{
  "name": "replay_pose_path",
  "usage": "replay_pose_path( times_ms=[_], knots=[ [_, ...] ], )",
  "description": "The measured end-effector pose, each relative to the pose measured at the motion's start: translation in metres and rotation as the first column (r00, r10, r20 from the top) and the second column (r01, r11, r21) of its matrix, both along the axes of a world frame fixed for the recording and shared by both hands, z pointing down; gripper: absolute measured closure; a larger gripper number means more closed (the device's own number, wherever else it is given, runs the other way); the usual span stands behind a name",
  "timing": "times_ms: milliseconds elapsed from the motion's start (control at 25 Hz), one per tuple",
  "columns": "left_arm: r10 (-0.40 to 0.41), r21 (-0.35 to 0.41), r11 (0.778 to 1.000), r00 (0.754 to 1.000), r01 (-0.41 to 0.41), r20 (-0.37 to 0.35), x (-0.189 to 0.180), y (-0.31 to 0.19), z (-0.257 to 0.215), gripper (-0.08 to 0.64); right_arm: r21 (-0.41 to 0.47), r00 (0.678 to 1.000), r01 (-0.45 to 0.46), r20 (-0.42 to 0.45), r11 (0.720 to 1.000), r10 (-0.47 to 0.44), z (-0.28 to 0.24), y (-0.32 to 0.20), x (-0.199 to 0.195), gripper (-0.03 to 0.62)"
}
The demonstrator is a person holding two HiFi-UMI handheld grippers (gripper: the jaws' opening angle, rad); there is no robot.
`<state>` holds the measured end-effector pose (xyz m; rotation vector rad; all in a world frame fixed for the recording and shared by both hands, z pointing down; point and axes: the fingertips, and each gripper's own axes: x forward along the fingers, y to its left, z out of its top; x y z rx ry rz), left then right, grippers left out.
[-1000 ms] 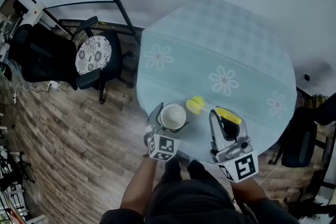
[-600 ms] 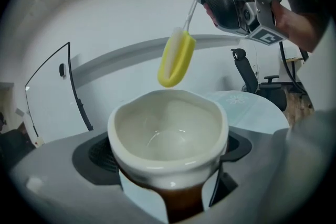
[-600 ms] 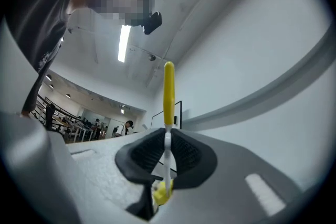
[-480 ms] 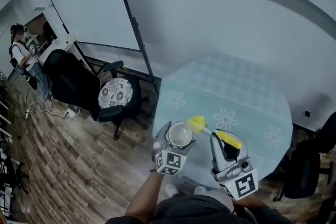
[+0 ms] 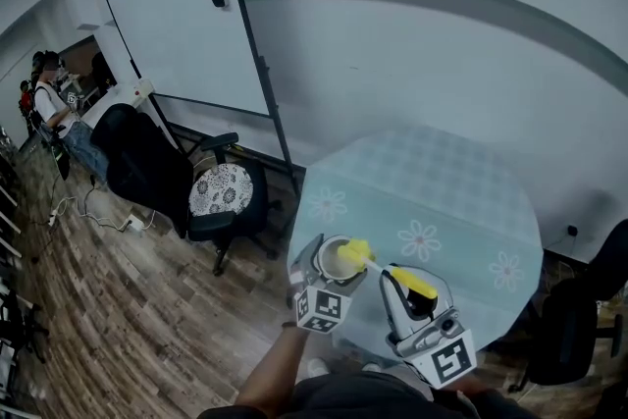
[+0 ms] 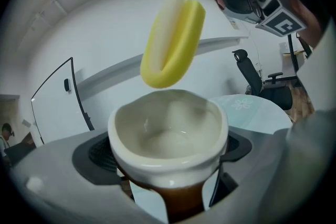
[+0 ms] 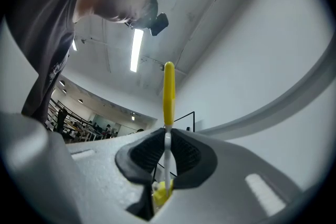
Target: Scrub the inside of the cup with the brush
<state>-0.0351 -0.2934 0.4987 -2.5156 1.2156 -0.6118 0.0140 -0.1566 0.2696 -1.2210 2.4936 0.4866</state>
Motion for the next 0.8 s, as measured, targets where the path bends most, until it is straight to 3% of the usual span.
replay_pose_path(
  times_ms=[800],
  knots=[
    [0.02,0.041,0.999,0.999,-0.021,0.028,0.012,0.017,-0.007,0.0,-0.141,0.994,0.075,-0.073,0.987,-0.085,0.046,-0.001,-0.033,0.554]
  ],
)
